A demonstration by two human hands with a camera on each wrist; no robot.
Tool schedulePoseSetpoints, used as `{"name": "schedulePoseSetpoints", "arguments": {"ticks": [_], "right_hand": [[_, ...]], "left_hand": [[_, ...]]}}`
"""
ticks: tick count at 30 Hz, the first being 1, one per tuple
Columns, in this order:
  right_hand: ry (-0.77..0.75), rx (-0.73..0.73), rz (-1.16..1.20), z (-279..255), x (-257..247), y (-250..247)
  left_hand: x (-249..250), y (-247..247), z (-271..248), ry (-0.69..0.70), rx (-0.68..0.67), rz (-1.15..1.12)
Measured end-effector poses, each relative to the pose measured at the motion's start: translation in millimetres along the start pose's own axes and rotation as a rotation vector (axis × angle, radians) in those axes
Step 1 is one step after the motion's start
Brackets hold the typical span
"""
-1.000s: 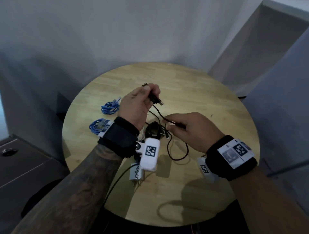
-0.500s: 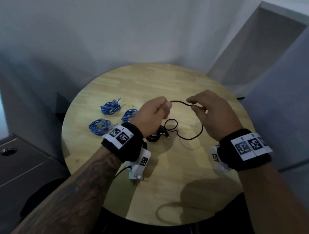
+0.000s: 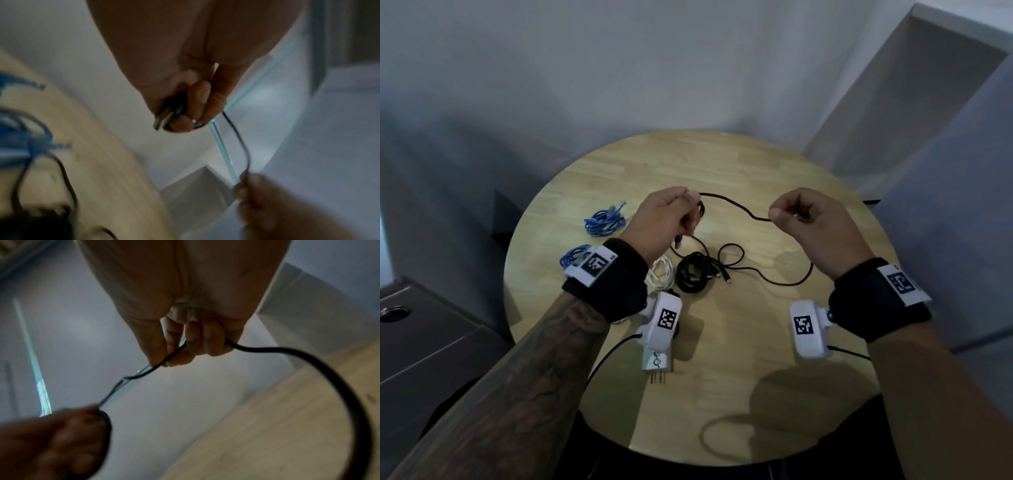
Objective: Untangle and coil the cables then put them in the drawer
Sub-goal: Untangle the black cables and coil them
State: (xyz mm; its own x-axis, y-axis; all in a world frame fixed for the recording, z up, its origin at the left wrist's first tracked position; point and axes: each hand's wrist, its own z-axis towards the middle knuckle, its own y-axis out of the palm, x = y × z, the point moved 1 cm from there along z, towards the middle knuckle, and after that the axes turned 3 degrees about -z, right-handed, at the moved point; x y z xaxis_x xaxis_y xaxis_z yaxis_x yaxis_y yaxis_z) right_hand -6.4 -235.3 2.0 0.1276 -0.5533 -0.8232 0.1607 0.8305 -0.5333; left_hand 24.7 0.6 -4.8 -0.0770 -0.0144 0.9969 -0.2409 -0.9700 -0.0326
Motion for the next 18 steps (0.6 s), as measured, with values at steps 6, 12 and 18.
{"name": "schedulePoseSetpoints", "arguments": {"ticks": [6, 12, 18], "right_hand": [[-0.09, 0.034, -0.301, 6.5, 4.0, 17.7], [-0.169, -0.271, -0.436, -12.1, -11.3, 34.0], [-0.255, -0.183, -0.237, -23.5, -22.6, 33.0]], "left_hand": [[19.7, 14.1, -0.3, -0.17, -0.22, -0.994], [-5.0, 21.0, 27.1, -0.001, 0.174, -0.893], [-25.7, 33.5, 20.8, 0.257, 0.16, 0.136]]}}
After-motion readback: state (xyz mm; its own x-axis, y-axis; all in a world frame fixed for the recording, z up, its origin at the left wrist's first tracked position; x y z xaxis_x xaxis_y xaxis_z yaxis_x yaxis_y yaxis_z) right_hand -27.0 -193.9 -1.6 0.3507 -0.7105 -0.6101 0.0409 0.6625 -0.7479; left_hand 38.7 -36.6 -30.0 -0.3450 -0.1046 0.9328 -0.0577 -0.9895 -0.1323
